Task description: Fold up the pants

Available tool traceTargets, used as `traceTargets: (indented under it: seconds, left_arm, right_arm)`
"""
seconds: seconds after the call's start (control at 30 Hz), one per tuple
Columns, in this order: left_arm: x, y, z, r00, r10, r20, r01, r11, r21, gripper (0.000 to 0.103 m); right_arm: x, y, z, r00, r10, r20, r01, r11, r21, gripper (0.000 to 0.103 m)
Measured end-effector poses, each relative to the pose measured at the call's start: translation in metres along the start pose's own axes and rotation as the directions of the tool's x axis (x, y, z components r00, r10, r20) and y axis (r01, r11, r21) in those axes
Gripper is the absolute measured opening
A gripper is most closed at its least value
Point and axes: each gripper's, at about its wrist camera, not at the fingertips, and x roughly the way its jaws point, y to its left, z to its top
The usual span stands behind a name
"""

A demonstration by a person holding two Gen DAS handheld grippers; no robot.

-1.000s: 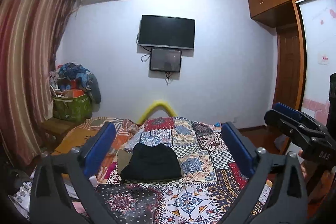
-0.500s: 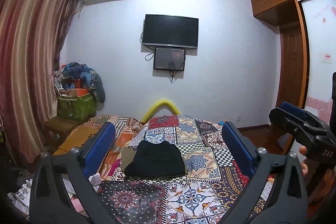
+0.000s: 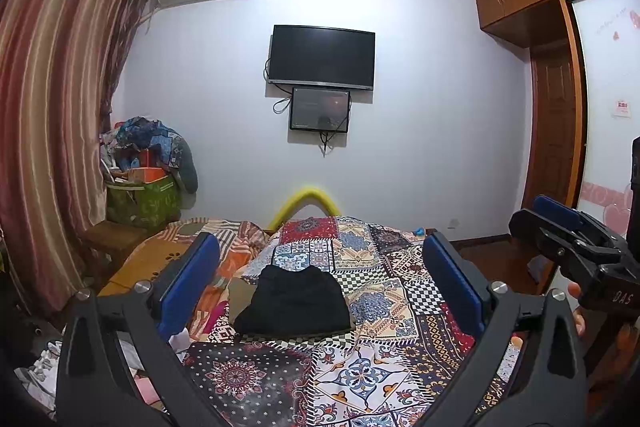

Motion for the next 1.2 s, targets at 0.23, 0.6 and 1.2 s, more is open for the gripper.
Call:
traceTargets:
  seconds: [0.23, 0.6, 1.2]
  left_arm:
    - [0.0008, -0.0047, -0.0017, 1.0, 0.002, 0.0, -0.002, 1.0, 0.011, 0.103]
    - [-0.0005, -0.0087, -0.0027, 1.0, -0.004, 0.0, 0.004, 1.0, 0.02, 0.103]
    - [-0.0017, -0.0107, -0.002, 1.0, -0.01, -0.006, 0.01, 1.0, 0.019, 0.103]
  right_arm:
    - [-0.0014, -0.0006, 0.0023, 1.0, 0.001, -0.001, -0.001, 1.0, 0.0, 0.103]
    - [-0.003, -0.0021, 0.0029, 1.0, -0.002, 0.001, 0.002, 1.0, 0.008, 0.103]
    - [-0.0038, 0.0005, 0.002, 1.0, -0.012, -0.002, 0.012, 1.0, 0.011, 0.103]
